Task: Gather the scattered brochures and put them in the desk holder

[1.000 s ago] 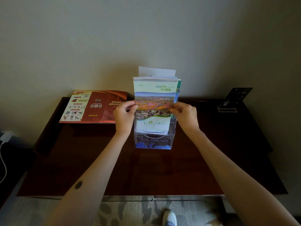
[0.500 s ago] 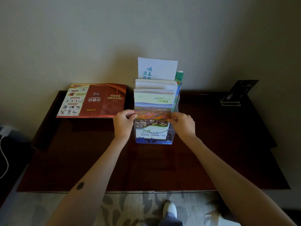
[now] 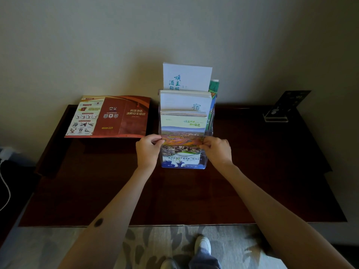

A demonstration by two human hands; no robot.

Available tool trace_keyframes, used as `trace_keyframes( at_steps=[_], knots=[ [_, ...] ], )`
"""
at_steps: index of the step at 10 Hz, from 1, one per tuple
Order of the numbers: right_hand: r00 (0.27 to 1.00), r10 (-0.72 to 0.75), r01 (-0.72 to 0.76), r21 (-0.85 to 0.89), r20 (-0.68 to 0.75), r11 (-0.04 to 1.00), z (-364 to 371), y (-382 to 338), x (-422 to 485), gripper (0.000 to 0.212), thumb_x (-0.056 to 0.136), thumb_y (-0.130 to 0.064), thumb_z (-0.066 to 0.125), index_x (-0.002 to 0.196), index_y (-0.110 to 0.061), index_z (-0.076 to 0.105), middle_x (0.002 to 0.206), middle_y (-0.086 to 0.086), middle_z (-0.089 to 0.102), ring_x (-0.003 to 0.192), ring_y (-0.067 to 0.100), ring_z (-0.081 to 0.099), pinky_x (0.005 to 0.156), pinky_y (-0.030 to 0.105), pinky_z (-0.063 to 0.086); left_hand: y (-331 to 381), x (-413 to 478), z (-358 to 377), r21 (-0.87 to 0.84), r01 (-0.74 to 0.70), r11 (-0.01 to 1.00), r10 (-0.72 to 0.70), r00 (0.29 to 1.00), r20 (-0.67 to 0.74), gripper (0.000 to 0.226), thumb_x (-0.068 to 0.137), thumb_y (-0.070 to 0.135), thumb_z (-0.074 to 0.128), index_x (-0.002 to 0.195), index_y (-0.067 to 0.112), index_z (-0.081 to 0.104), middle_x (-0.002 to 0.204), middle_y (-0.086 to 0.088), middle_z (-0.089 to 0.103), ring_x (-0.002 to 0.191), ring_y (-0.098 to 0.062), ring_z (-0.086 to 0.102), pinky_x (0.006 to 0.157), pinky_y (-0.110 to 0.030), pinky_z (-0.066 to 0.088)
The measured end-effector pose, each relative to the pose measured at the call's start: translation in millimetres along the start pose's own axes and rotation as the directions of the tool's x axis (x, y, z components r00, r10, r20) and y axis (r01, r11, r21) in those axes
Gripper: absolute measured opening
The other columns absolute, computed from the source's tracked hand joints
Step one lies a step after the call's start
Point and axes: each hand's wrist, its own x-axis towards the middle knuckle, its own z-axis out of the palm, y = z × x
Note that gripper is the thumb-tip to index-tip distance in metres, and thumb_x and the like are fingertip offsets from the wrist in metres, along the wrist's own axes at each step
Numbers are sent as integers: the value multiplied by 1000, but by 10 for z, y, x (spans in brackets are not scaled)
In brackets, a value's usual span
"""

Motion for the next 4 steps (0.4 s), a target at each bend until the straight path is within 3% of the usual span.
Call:
trace_keyframes(
  at_steps=[2,4],
  knots=[
    [999,27,-27,-15,31,1000,-11,-27,-13,21,92,-24,56,102,-12,68,97,7,73,92,24,66,98,39,42,14,-22,13,18,27,999,-27,999,29,17,82,5,66,98,-1,71,94,-13,72,87,-16,67,79,-9,42],
    [998,56,-57,-57,-22,997,-21,-77,-67,20,92,-14,47,96,-10,66,92,11,72,87,30,65,91,39,45,-13,-16,-14,64,83,994,-91,986,139,22,87,0,57,106,0,67,102,-14,70,97,-21,65,85,-16,43]
  ],
)
